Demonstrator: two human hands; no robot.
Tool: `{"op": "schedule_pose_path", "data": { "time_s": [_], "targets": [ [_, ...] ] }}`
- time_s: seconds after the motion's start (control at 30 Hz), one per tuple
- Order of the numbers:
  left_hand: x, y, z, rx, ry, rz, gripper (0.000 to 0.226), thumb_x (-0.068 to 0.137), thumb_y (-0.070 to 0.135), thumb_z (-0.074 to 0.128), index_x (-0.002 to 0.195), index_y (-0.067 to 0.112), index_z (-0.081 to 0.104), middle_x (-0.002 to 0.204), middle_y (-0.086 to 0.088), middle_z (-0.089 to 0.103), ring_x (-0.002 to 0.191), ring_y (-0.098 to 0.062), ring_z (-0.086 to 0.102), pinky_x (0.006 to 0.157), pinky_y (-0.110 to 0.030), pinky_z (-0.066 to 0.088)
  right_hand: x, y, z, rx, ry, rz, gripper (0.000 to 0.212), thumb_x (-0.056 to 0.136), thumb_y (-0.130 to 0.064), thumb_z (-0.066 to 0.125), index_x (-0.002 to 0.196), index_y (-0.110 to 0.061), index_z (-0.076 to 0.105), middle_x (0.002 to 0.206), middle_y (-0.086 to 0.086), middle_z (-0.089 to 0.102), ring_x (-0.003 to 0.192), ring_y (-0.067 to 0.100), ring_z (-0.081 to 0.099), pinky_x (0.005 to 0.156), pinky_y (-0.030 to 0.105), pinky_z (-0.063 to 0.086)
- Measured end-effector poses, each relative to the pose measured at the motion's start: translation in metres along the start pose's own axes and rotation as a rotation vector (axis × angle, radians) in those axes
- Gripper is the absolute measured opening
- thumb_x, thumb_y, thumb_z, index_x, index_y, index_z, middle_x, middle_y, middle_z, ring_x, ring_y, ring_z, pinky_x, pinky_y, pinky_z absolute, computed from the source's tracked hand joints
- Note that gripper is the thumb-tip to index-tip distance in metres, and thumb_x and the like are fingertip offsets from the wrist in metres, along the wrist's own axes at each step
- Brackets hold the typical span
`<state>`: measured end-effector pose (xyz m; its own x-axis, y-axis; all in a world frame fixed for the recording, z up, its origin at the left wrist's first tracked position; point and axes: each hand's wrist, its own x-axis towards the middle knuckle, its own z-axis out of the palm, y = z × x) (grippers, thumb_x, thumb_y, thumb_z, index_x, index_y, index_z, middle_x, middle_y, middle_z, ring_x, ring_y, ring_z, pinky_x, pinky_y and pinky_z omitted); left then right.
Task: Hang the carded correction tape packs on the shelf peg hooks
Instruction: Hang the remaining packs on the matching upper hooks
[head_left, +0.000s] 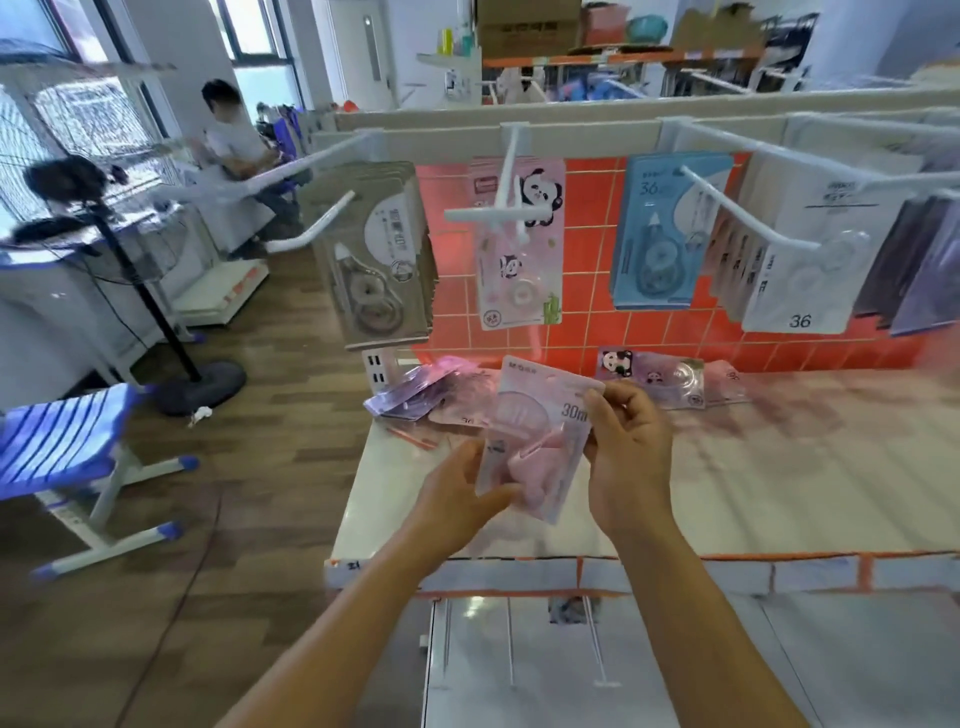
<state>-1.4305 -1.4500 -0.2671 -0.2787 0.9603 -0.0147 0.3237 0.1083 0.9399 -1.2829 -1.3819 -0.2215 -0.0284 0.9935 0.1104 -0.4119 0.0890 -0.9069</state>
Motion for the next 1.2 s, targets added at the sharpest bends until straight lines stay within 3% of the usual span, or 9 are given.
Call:
{"op": "schedule_pose_path", "data": {
  "time_s": [0.17,0.3,0.43,0.5,0.63,0.77,0.9,1.0,1.2],
  "targets": [
    [-0.045,-0.009,-0.025,-0.085,-0.081,-0.061,0.031,0.076,0.017,0.079,0.104,0.019,0.065,0.097,0.001,0.073,0.094,-0.022,0.069,0.089,-0.043,0.055,-0.038,0.007,0.008,-0.012,0.036,0.077,0.013,0.092,-0.006,0.058,0.082,-0.014,0.059,0.081,0.012,0.049,0.080,0.027,0.044,0.078,0.046,0.041],
    [-0.080,-0.015,-0.042,-0.118,-0.097,-0.096,0.029,0.075,0.010,0.080,0.099,0.016,0.065,0.093,-0.001,0.074,0.092,-0.024,0.070,0.088,-0.043,0.055,-0.075,0.006,0.016,-0.111,-0.021,0.085,0.012,0.092,-0.008,0.058,0.095,-0.018,0.063,0.095,0.010,0.064,0.090,0.031,0.058,0.086,0.049,0.049],
    [-0.115,-0.028,-0.052,-0.162,-0.158,-0.117,0.029,0.076,0.002,0.076,0.098,0.016,0.064,0.096,-0.002,0.074,0.092,-0.019,0.071,0.083,-0.032,0.057,-0.116,0.009,0.023,-0.208,-0.116,0.038,0.019,0.093,-0.006,0.056,0.109,-0.015,0.063,0.082,-0.006,0.062,0.070,-0.003,0.061,0.067,0.019,0.052],
    [-0.130,-0.042,-0.055,-0.161,-0.172,-0.137,0.032,0.077,0.000,0.075,0.099,0.020,0.064,0.095,0.002,0.074,0.089,-0.013,0.071,0.076,-0.023,0.057,-0.136,0.016,0.023,-0.260,-0.140,0.062,0.019,0.091,-0.007,0.059,0.110,-0.012,0.061,0.081,-0.006,0.059,0.063,-0.009,0.057,0.059,0.012,0.048],
    [-0.153,-0.081,-0.052,-0.110,-0.215,-0.187,0.039,0.074,0.005,0.079,0.103,0.025,0.062,0.095,0.004,0.074,0.088,-0.012,0.071,0.080,-0.029,0.058,-0.169,0.042,0.014,-0.371,-0.187,0.133,0.015,0.087,-0.009,0.066,0.098,-0.019,0.063,0.092,0.002,0.066,0.075,0.006,0.063,0.057,0.017,0.051],
    [-0.165,-0.125,-0.037,-0.046,-0.244,-0.217,0.040,0.074,0.014,0.081,0.109,0.025,0.065,0.098,0.006,0.073,0.091,-0.013,0.070,0.083,-0.035,0.057,-0.190,0.075,0.003,-0.435,-0.226,0.140,0.014,0.086,-0.008,0.065,0.094,-0.019,0.062,0.091,0.001,0.066,0.078,0.005,0.064,0.062,0.017,0.052],
    [-0.174,-0.170,-0.019,-0.052,-0.240,-0.278,0.037,0.073,0.013,0.081,0.102,0.031,0.066,0.094,0.011,0.073,0.090,-0.007,0.069,0.080,-0.023,0.056,-0.199,0.120,-0.015,-0.548,-0.264,0.190,0.020,0.084,-0.009,0.069,0.091,-0.026,0.062,0.091,-0.003,0.066,0.082,0.006,0.063,0.067,0.019,0.052],
    [-0.173,-0.212,-0.009,-0.074,-0.204,-0.336,0.041,0.073,0.012,0.082,0.104,0.033,0.066,0.101,0.009,0.073,0.095,-0.011,0.069,0.085,-0.031,0.057,-0.200,0.161,-0.030,-0.661,-0.316,0.237,0.022,0.084,-0.009,0.070,0.090,-0.029,0.060,0.091,-0.002,0.067,0.085,0.013,0.064,0.072,0.023,0.053],
    [-0.172,-0.294,0.008,0.099,-0.276,-0.366,0.039,0.080,0.020,0.076,0.118,0.025,0.066,0.111,0.008,0.070,0.100,-0.010,0.066,0.091,-0.035,0.054,-0.213,0.234,-0.058,-0.784,-0.343,0.368,0.014,0.088,-0.018,0.066,0.085,-0.029,0.057,0.086,-0.003,0.064,0.079,0.006,0.063,0.059,0.014,0.050]
  ]
}}
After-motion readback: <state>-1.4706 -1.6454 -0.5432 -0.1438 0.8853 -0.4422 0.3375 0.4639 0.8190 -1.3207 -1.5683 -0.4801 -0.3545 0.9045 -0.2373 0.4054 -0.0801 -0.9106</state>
